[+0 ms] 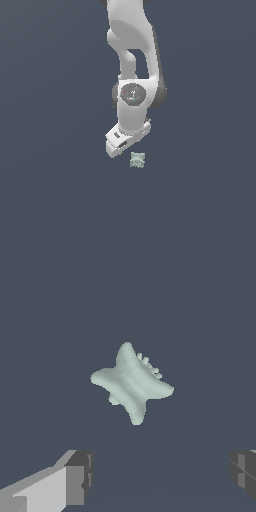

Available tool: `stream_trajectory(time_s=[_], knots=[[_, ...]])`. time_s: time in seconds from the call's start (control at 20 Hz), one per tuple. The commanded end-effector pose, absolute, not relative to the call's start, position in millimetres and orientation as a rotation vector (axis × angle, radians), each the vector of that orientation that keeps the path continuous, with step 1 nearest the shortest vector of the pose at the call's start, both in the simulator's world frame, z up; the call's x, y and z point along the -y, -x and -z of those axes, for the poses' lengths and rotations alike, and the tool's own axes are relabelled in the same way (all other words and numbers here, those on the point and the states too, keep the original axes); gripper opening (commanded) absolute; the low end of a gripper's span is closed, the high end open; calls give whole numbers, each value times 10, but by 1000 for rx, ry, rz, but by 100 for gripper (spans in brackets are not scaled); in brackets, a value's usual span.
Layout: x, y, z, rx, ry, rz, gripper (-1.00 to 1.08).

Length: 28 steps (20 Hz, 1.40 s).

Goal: Pick up the object and move it to a goal position.

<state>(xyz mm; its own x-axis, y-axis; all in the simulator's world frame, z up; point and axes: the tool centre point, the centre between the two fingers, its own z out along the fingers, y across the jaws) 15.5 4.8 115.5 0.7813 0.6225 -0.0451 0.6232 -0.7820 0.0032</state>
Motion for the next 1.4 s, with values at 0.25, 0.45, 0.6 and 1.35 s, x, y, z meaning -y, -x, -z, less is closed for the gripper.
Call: stream_trajectory(time_s=[0.25,0.45,0.6,1.35], knots=[[-163,-226,-1079,-1362,-2817,52,100],[-225,-262,-1040,-1530,-2734,43,100],[-272,-290,-1013,-1653,-2664,36,100],[-433,-382,-927,-2043,-2386,3,100]])
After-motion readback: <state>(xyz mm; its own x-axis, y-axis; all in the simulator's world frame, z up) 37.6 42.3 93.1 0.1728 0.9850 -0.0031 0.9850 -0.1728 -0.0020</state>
